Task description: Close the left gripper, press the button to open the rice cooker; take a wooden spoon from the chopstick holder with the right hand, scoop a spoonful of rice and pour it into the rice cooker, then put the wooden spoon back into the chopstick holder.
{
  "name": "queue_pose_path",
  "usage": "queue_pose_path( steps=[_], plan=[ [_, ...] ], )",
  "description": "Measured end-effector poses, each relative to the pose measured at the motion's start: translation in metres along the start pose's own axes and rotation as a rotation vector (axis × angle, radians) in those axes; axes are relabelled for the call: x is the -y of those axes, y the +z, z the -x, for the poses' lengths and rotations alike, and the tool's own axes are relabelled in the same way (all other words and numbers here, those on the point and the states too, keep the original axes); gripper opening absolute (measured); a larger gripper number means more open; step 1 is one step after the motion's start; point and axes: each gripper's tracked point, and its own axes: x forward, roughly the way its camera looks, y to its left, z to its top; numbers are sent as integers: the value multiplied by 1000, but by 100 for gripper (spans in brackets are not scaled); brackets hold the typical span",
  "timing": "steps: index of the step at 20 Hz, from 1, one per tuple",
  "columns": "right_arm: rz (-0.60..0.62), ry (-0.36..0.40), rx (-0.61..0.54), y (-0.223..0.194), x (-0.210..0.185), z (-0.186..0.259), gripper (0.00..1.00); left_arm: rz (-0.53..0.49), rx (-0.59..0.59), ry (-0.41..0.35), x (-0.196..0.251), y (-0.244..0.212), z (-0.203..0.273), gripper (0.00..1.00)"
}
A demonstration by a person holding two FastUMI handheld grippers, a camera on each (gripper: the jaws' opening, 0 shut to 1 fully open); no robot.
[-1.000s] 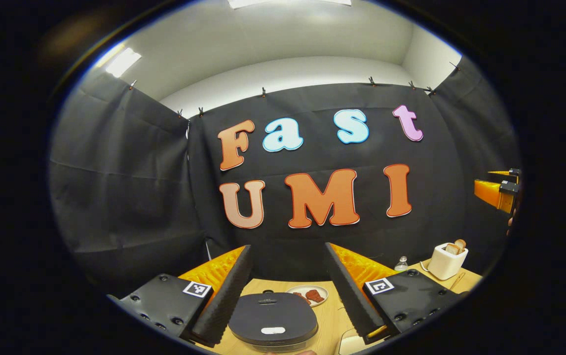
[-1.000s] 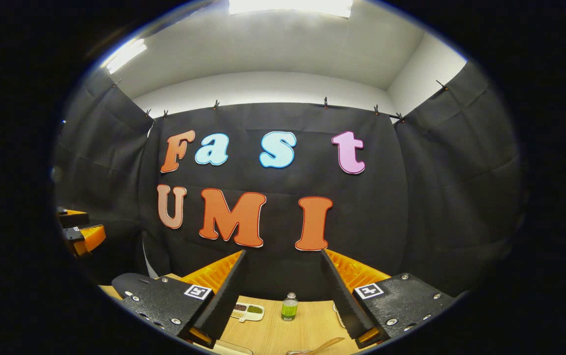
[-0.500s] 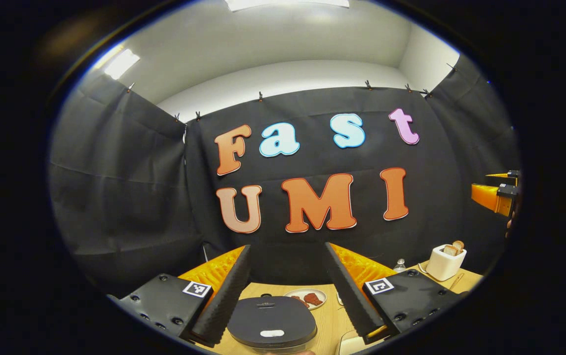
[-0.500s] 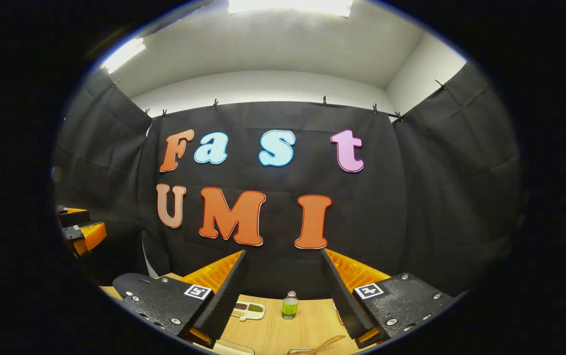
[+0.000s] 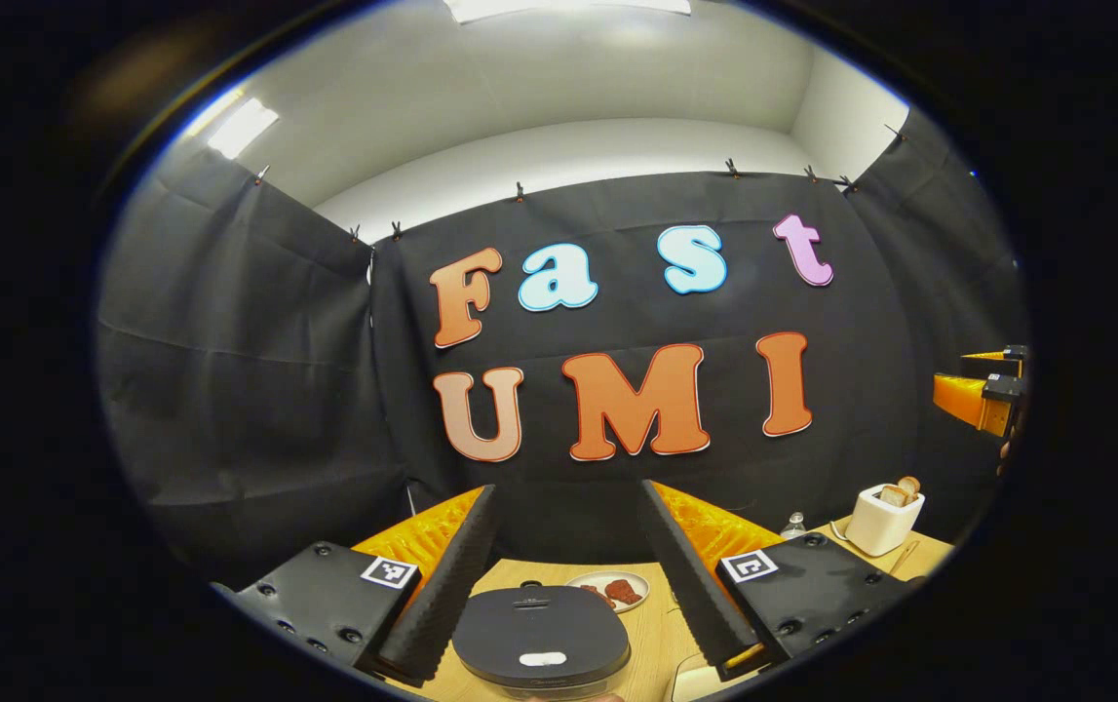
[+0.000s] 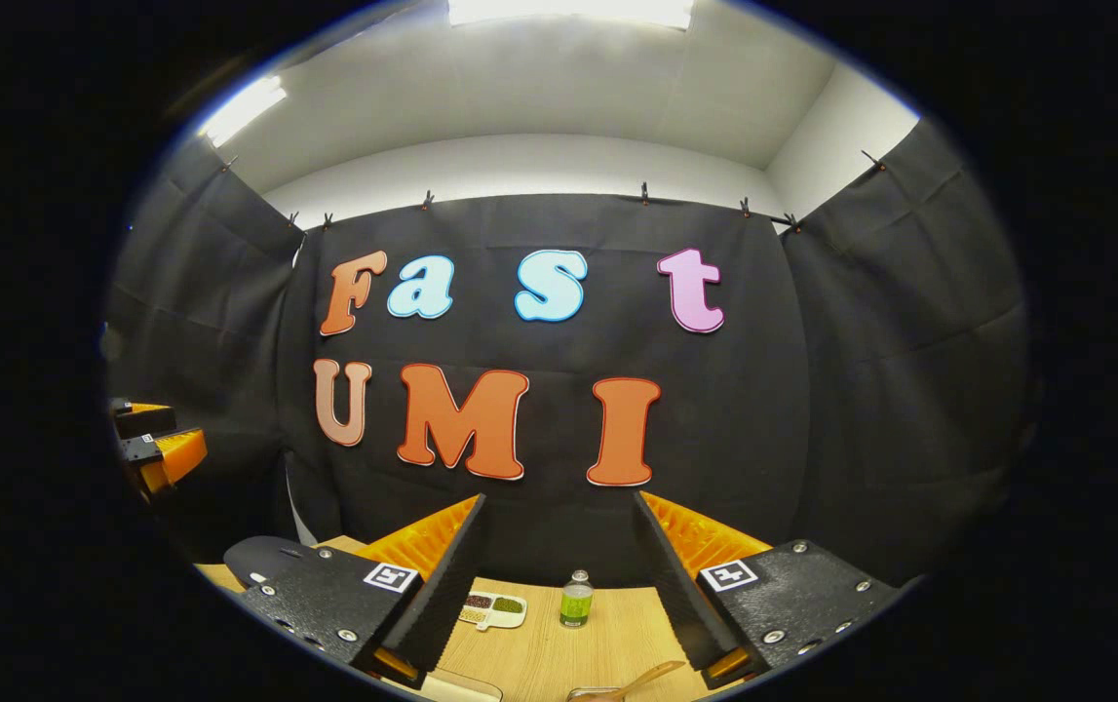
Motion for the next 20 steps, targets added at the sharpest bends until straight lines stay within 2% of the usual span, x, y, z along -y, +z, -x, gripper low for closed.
queue_pose_path(
  steps=[1,2,3,4,5,6,10,12,13,14,15,18,20],
  plan=[
    [2,0,-3,-2,2,1,90,5,-7,4,-3,-1,-1,97],
    [2,-2,-8,-4,4,1,90,10,-17,9,-5,-3,-2,95],
    [3,-2,-14,-7,6,0,90,11,-22,16,-11,-2,-5,100],
    [3,-7,-18,-8,9,1,90,11,-24,24,-17,0,-8,97],
    [3,-9,-21,-9,12,1,90,15,-24,21,-23,3,-12,90],
    [3,-14,-25,-10,15,1,91,21,-29,24,-27,5,-13,90],
    [4,-30,-40,-18,28,2,90,19,-85,35,-50,1,-28,48],
    [2,-41,-49,-22,35,1,90,-9,-177,115,-73,-15,-30,27],
    [0,-48,-51,-24,37,1,90,-22,-234,107,-74,-26,-34,16],
    [-4,-56,-53,-25,40,0,90,-34,-282,127,-76,-40,-30,10],
    [-6,-58,-55,-24,40,0,90,-16,-343,109,-73,-45,-37,5],
    [6,-61,-57,-27,40,0,90,72,-548,24,-65,-80,-44,5],
    [19,-59,-66,-29,38,0,90,88,-701,7,-70,-104,-46,5]
  ],
)
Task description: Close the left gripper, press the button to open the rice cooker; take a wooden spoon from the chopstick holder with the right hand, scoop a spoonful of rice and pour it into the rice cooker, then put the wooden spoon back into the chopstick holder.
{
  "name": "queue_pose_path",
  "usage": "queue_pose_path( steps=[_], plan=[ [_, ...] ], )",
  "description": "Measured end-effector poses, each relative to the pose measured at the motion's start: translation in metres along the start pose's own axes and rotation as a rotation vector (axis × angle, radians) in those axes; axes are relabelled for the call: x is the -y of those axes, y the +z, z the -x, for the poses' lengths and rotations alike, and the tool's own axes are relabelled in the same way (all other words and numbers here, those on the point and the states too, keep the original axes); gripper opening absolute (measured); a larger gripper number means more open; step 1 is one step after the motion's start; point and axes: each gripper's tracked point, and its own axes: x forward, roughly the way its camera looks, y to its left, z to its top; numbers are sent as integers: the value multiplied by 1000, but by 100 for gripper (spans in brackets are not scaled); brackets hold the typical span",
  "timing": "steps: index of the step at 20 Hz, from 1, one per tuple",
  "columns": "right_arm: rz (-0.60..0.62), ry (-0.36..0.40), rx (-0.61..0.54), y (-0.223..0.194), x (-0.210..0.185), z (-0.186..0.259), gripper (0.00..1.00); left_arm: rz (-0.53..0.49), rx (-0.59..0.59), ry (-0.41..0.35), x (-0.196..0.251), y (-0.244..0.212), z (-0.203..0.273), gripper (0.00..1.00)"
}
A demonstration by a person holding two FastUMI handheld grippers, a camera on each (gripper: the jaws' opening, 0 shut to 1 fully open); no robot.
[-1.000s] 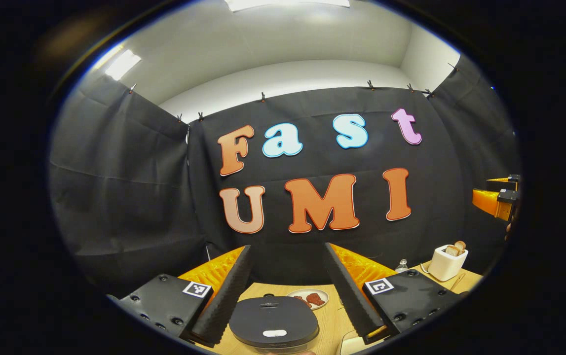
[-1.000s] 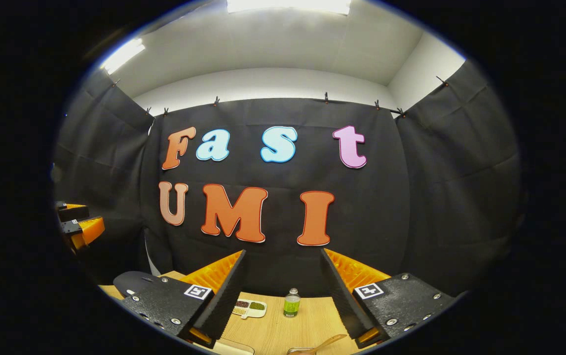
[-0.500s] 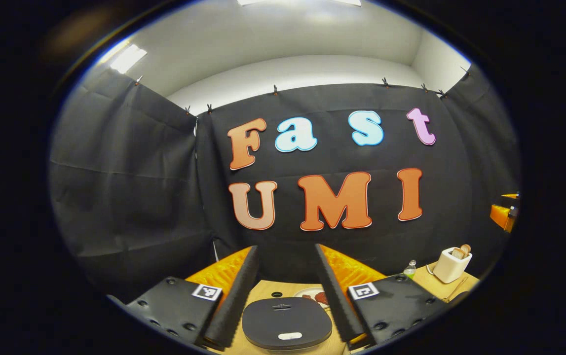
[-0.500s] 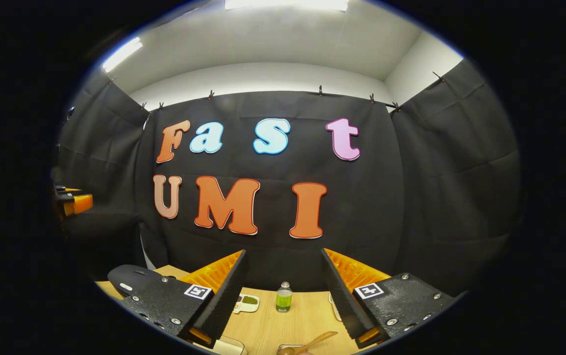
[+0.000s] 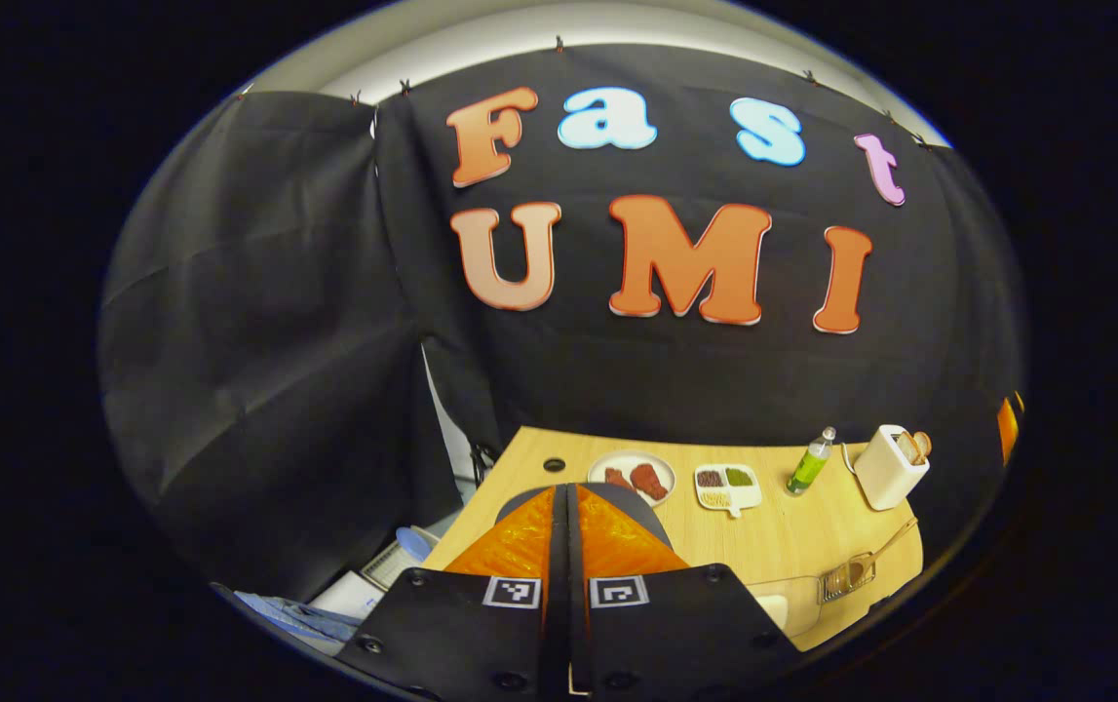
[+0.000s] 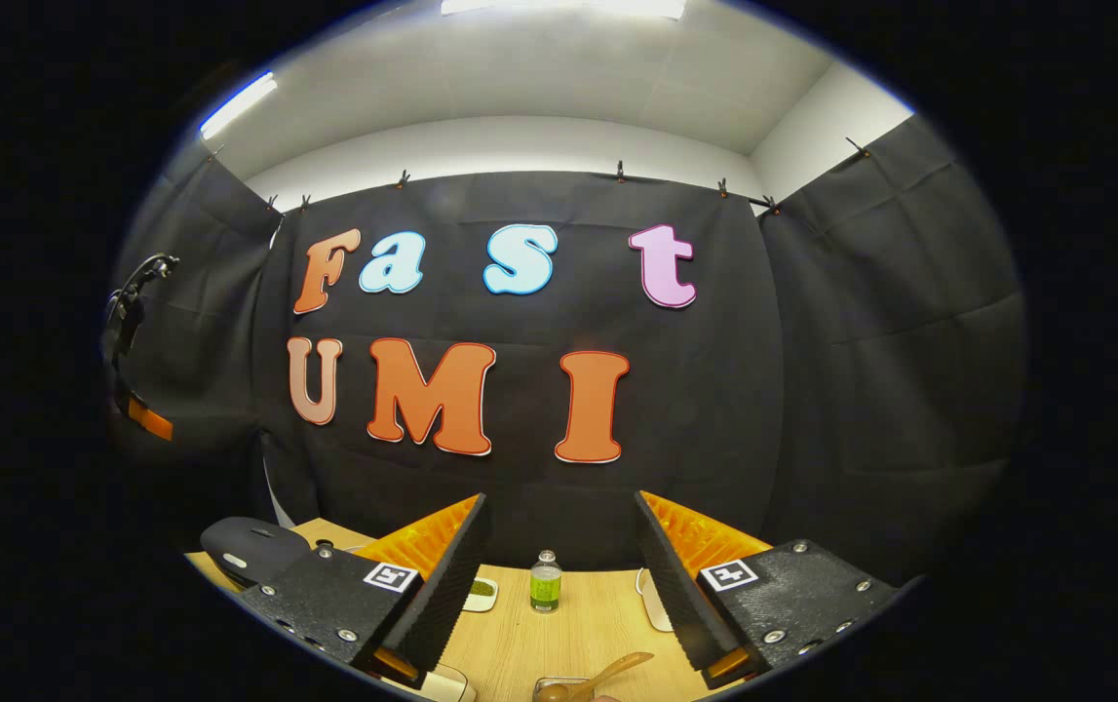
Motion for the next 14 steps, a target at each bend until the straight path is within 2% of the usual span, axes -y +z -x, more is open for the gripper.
queue_pose_path(
  steps=[1,2,4,5,6,7,11,14],
  plan=[
    [5,1,-6,-1,0,0,90,-3,-77,-3,-5,-9,-6,0],
    [11,1,-9,-3,-1,1,90,1,-137,-11,-6,-18,-10,5],
    [18,-6,-15,-5,0,-1,90,16,-250,-36,-3,-29,-17,5],
    [19,-8,-22,-7,-1,-2,90,32,-325,-48,0,-40,-22,10],
    [18,-9,-27,-9,-2,-2,90,52,-387,-60,4,-53,-27,5],
    [18,-10,-30,-10,-3,-3,90,70,-446,-71,8,-66,-32,5],
    [29,-30,-45,-16,1,-4,90,110,-638,-114,27,-109,-58,5],
    [24,-52,-76,-27,6,-2,90,138,-734,-133,37,-132,-78,5]
  ],
)
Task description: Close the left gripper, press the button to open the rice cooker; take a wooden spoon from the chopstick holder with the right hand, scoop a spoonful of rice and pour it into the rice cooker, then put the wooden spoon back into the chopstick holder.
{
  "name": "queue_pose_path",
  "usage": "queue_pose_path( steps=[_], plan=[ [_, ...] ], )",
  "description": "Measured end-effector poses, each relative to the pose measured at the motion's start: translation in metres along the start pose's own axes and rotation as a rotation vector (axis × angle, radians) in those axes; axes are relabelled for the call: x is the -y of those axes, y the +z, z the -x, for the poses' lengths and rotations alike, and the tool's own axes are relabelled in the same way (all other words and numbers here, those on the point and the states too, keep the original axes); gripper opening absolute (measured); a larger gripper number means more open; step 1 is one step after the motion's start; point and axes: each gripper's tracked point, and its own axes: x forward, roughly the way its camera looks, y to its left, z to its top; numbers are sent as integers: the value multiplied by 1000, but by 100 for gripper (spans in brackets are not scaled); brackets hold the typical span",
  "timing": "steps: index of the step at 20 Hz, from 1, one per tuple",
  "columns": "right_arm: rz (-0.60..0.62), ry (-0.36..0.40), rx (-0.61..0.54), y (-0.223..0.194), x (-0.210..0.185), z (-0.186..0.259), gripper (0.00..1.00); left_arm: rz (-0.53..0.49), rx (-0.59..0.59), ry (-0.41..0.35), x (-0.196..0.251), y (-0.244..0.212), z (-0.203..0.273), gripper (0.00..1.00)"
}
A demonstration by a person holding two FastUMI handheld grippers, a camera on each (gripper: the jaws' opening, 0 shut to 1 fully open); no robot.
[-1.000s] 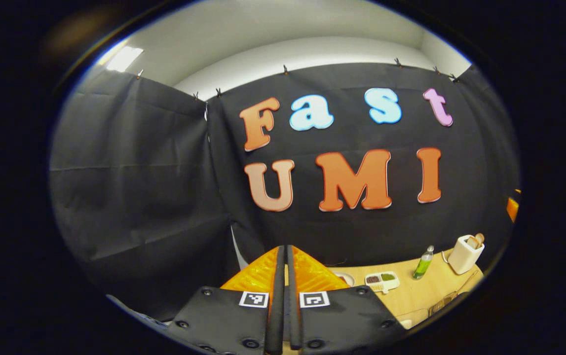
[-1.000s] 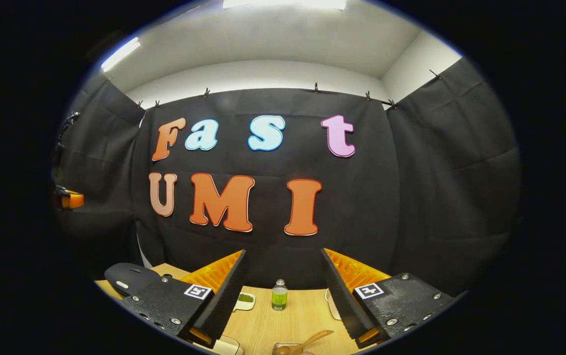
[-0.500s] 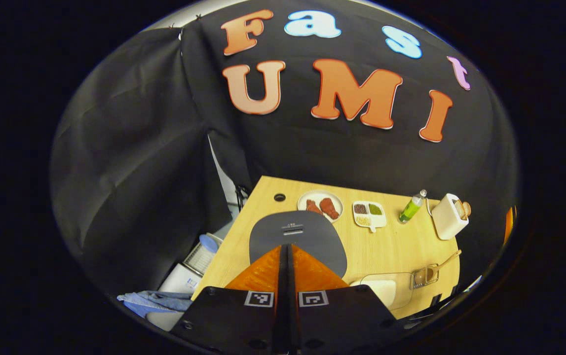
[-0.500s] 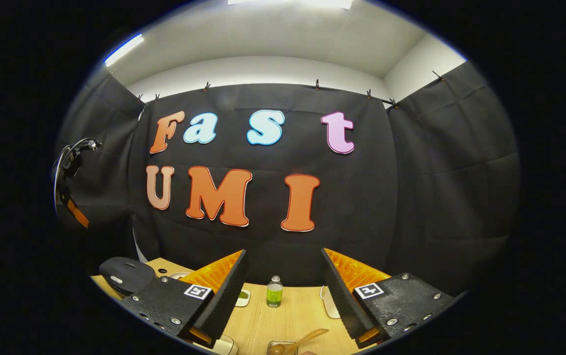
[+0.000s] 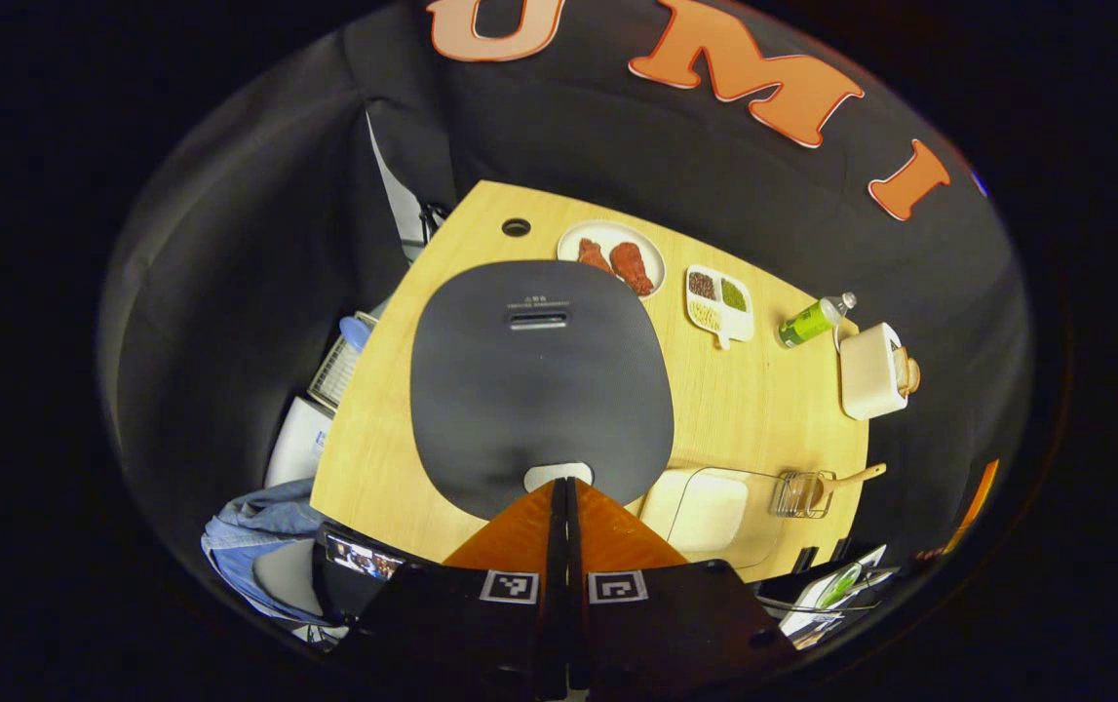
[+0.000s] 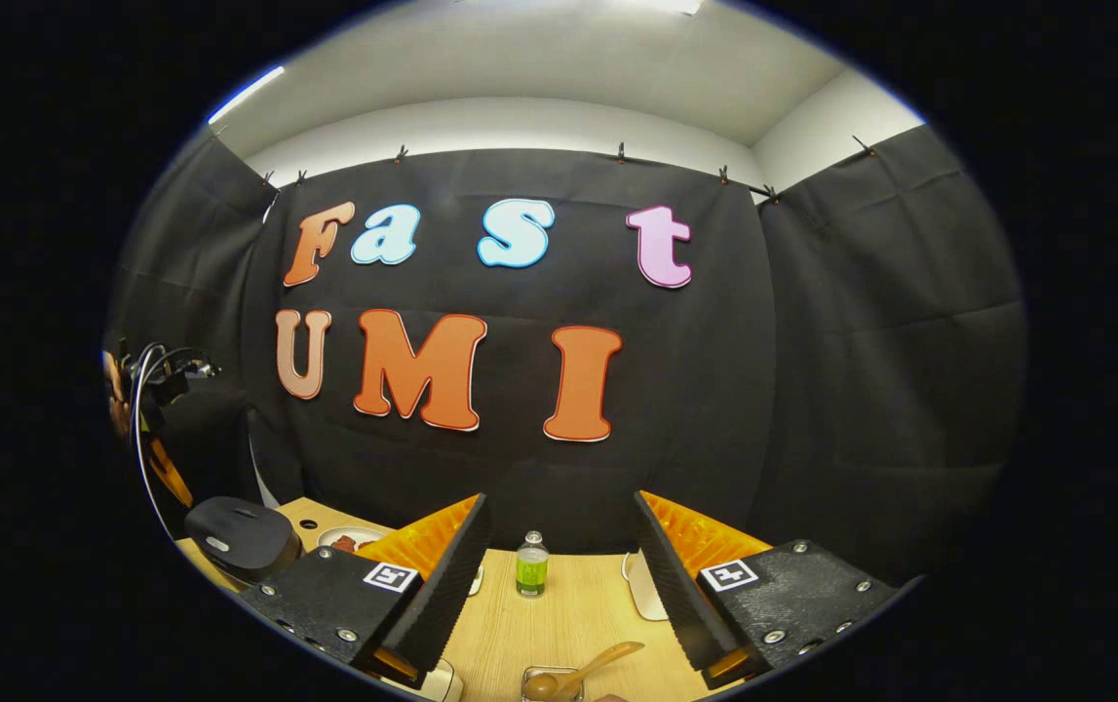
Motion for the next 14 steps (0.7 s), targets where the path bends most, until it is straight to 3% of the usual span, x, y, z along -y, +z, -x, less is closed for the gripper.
queue_pose_path(
  steps=[3,5,8,12,13,14],
  plan=[
    [13,-24,-30,-12,5,3,90,37,-89,-18,2,-6,-26,2],
    [11,-35,-56,-21,8,5,90,40,-122,-14,-2,-8,-40,5],
    [14,-58,-92,-34,12,6,90,46,-151,-5,-4,-7,-57,8],
    [35,-68,-126,-46,14,7,89,62,-179,2,-10,-10,-71,2],
    [35,-64,-136,-49,12,6,90,62,-188,-6,-9,-10,-71,9],
    [32,-58,-144,-52,11,5,90,62,-191,-12,-10,-14,-69,5]
  ],
)
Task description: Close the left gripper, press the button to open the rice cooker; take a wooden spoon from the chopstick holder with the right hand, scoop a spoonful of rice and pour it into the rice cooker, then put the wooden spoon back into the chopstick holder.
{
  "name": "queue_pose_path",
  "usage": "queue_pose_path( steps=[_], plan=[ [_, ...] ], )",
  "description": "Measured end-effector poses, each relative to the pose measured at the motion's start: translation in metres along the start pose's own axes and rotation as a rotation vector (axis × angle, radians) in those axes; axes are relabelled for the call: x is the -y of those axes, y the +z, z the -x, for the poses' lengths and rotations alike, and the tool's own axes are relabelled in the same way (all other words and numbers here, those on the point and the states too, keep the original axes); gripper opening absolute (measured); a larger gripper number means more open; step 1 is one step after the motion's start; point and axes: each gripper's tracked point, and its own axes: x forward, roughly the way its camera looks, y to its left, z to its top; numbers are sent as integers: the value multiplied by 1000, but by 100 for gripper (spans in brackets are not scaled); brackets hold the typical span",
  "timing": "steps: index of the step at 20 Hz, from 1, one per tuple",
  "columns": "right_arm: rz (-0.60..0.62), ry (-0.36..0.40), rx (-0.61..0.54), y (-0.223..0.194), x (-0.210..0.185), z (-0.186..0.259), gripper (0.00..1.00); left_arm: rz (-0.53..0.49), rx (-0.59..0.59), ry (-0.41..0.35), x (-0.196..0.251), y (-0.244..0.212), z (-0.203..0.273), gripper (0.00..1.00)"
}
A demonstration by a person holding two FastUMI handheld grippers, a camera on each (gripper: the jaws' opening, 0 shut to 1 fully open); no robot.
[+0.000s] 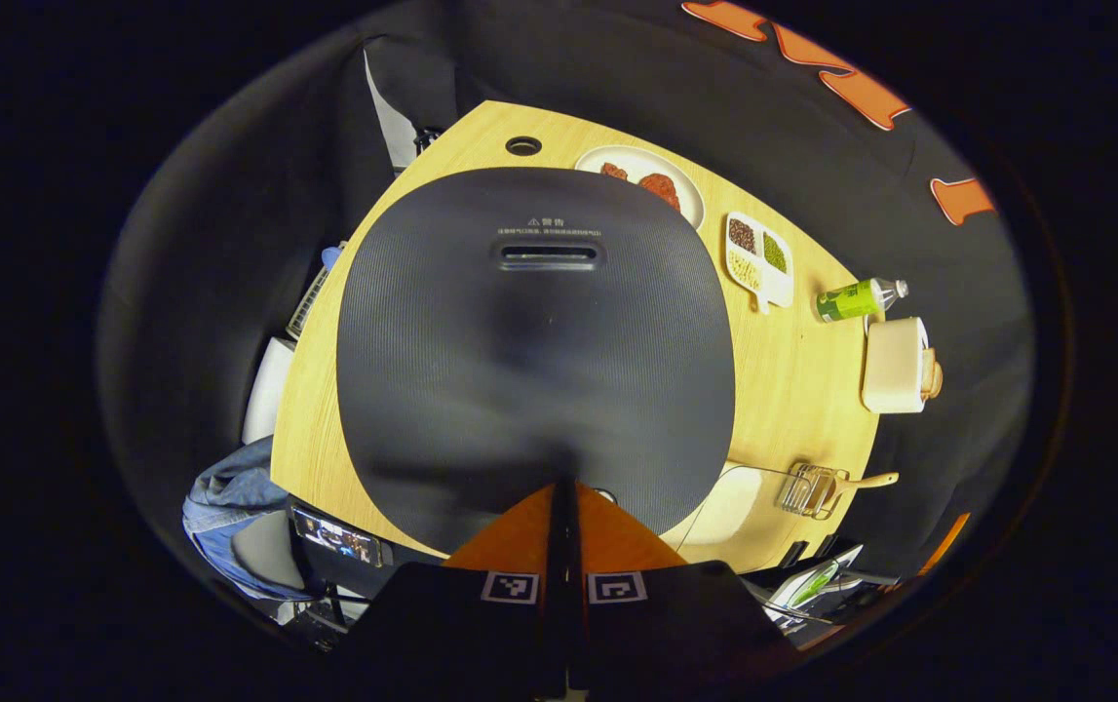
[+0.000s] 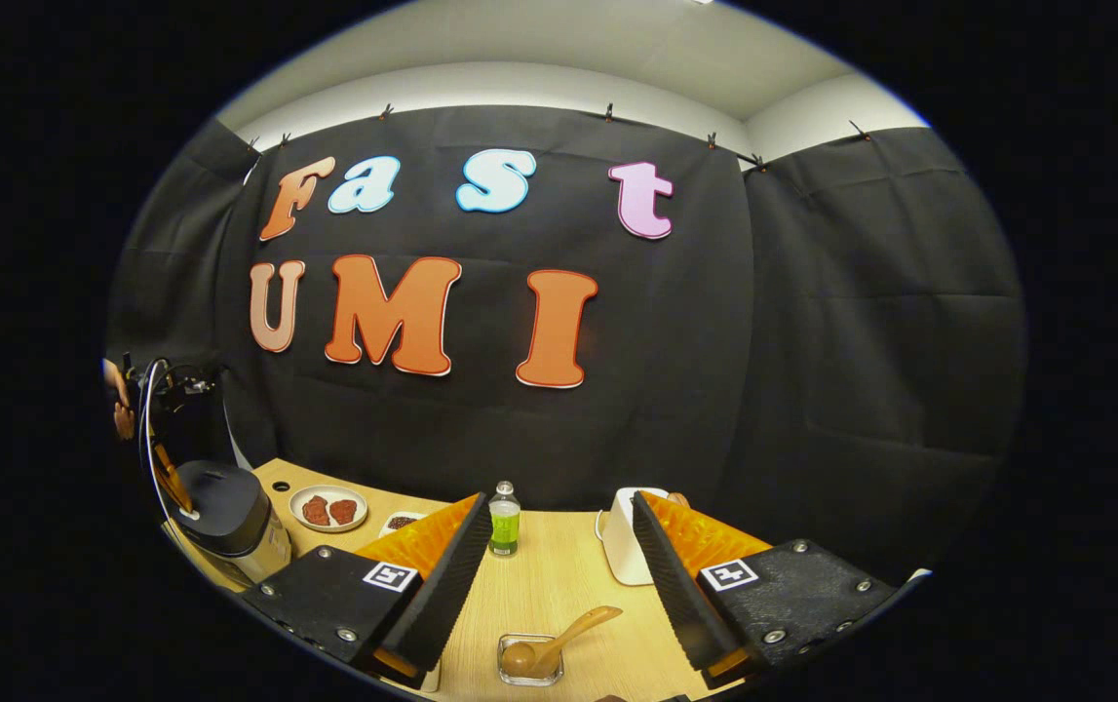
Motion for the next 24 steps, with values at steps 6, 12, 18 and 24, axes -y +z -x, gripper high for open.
queue_pose_path(
  steps=[6,12,18,24],
  plan=[
    [-1,47,-36,-15,-13,-7,90,-75,48,-37,3,0,7,5],
    [-22,74,-64,-26,-13,-17,88,-265,381,-7,19,28,79,5],
    [-22,109,-110,-45,-17,-21,88,-325,852,121,20,85,196,5],
    [-38,114,-180,-74,-10,-20,89,-344,1131,221,12,82,281,6]
  ],
)
